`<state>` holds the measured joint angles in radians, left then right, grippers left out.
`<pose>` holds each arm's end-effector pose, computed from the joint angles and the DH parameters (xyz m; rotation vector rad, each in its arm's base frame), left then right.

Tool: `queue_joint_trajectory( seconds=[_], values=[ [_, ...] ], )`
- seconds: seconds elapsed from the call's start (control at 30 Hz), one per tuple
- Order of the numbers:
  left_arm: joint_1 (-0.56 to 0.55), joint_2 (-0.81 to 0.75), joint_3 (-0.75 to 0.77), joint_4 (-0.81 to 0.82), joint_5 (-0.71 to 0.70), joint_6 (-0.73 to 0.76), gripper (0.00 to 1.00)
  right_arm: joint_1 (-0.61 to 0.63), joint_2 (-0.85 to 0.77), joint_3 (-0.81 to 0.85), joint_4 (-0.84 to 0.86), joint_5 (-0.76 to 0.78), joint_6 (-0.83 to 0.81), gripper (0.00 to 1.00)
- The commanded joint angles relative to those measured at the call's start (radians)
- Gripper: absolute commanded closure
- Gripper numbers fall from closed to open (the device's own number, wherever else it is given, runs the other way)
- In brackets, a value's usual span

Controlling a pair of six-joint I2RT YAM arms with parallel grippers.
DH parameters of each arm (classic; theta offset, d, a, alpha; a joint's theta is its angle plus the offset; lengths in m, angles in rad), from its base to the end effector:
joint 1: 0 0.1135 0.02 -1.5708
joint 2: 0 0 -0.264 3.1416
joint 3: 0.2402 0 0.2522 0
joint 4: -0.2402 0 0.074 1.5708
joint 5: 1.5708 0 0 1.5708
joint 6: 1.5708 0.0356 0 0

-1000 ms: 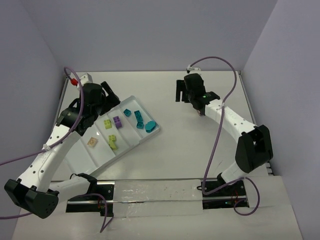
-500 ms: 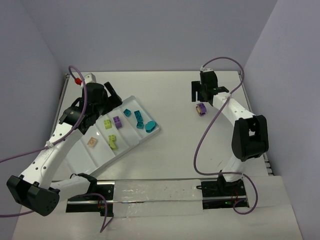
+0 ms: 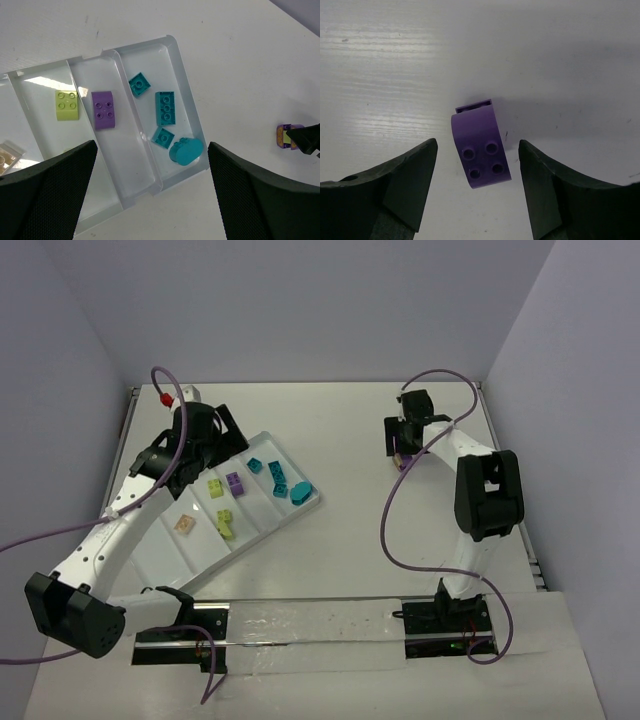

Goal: Sort the legos into containers by color

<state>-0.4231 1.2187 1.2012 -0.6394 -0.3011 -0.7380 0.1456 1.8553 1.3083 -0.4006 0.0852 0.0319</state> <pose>0.2418 -0.0973 0.3511 -0.5082 2.1521 -0.3149 0.3946 0.0548 0.2018 -0.1083 2.5114 -0.0350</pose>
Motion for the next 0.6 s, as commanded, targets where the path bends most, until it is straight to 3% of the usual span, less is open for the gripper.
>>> queue_joint_trajectory(
  seconds=[0.0, 0.23, 0.3, 0.43, 0.57],
  values=[
    [0.012, -0.002, 0.001, 0.037, 0.017, 0.031, 0.01, -0.030, 0.010, 0.033, 0.014, -0.030, 0.009, 0.32],
    [0.017, 0.022, 0.016, 0.040, 0.030, 0.034, 0.01, -0.033, -0.034, 0.011, 0.037, -0.018, 0.035, 0.70],
    [0.017, 0.023, 0.014, 0.042, 0.033, 0.034, 0.01, -0.033, -0.071, -0.004, 0.044, -0.037, 0.052, 0.95],
    [0.020, 0.020, 0.005, 0.058, 0.063, 0.030, 0.01, -0.032, -0.150, -0.005, 0.038, -0.101, 0.088, 1.00],
    [0.023, 0.012, -0.017, 0.138, 0.236, 0.050, 0.01, -0.032, -0.286, -0.056, 0.100, -0.308, 0.183, 1.00]
  ],
)
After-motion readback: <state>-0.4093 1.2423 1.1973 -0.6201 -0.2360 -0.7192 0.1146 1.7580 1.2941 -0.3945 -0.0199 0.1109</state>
